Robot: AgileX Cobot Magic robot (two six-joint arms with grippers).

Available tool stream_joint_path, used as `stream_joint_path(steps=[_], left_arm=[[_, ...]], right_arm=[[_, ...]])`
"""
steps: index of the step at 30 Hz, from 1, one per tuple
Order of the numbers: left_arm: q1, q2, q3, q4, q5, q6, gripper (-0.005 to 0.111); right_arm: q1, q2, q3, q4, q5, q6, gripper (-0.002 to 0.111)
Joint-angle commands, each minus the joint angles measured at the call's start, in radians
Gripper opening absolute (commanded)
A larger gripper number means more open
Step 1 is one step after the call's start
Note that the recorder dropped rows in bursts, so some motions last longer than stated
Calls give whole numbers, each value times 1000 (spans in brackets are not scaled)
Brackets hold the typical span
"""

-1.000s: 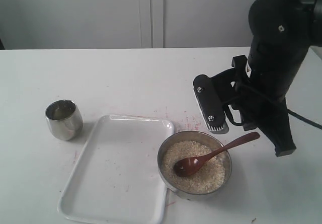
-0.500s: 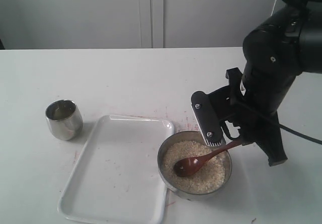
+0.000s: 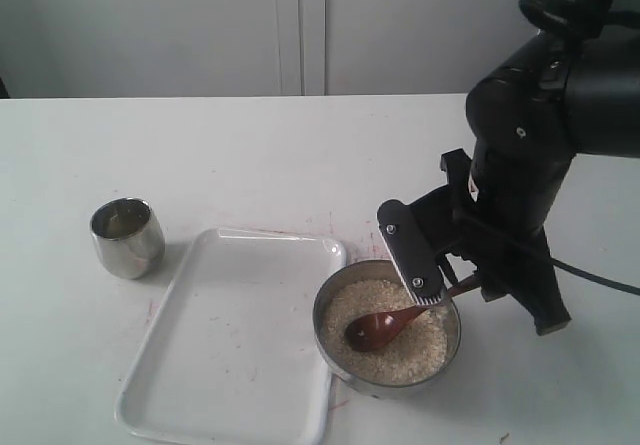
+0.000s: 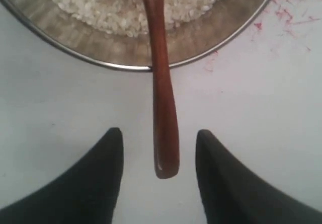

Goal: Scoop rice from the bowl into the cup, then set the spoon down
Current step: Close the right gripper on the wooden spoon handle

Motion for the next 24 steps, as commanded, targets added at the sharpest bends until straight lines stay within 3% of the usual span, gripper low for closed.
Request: stream_joint_path(steps=[1, 24], left_arm=[[0, -3, 9, -2, 33, -6, 14], [0, -3, 9, -2, 33, -6, 14]], right_arm=[[1, 23, 6, -22, -3, -12, 44], [1, 88, 6, -70, -35, -12, 41]])
